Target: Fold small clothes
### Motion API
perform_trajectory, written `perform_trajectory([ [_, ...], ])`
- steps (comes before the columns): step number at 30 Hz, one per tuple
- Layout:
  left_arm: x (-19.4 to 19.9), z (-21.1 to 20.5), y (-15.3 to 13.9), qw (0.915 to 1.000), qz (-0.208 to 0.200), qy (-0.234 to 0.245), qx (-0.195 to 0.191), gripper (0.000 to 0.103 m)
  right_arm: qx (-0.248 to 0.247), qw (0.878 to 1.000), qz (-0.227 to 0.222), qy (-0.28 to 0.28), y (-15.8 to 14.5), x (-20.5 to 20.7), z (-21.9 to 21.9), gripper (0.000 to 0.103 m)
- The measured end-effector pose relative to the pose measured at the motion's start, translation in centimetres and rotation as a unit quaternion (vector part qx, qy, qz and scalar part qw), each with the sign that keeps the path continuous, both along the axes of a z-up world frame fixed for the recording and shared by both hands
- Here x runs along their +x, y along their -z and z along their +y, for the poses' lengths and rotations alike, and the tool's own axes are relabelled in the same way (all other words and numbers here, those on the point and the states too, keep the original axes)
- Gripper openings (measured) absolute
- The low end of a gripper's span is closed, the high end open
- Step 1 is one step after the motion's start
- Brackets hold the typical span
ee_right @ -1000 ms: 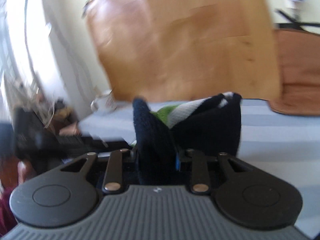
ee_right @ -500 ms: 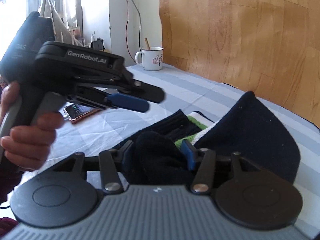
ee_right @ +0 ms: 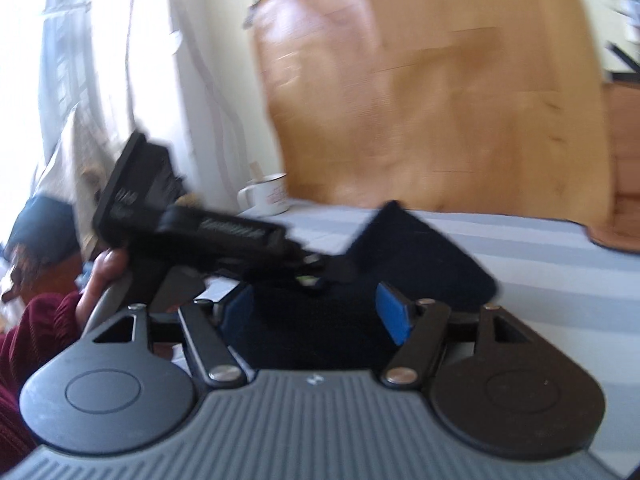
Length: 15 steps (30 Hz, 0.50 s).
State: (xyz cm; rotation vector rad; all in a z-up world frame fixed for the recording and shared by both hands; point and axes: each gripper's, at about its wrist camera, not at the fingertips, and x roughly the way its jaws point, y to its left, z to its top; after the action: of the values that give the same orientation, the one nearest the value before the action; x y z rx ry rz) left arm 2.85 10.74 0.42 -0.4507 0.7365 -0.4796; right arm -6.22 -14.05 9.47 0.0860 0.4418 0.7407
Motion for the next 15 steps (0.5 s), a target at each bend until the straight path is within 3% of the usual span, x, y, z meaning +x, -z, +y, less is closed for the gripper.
perform_trajectory([
  [1,0.0,-0.2,0.0,1.0,0.0,0.0,0.005,0.041,-0.002,1.0,0.012,0.01,0.3,0.4,-0.2,0.07],
  [4,0.1,-0.1,-0.2,0.9999,-0.002,-0.004,0.014,0.02,-0.005,0.999,0.034,0.012,1.3,1.3,0.5,0.052],
  [7,-0.5,1.4,-1.1,0.9998,-0.011,-0.016,0.0,0.019,-0.009,1.0,0.02,-0.004,0.4,1.5,2.4,0.023],
  [9,-1.4,3.1,-1.7,0.9992,-0.026,-0.025,-0.016,0.019,-0.013,0.999,0.018,-0.031,0.0,1.8,4.1,0.011],
  [12,-2.8,5.7,-1.7,0.9975,-0.035,-0.048,-0.037,0.019,-0.02,0.997,0.023,-0.068,0.3,2.0,6.3,0.01],
  [15,-2.7,7.0,0.1,0.9965,-0.003,-0.075,-0.037,0.019,-0.016,0.994,0.059,-0.086,1.9,3.2,7.9,0.011],
])
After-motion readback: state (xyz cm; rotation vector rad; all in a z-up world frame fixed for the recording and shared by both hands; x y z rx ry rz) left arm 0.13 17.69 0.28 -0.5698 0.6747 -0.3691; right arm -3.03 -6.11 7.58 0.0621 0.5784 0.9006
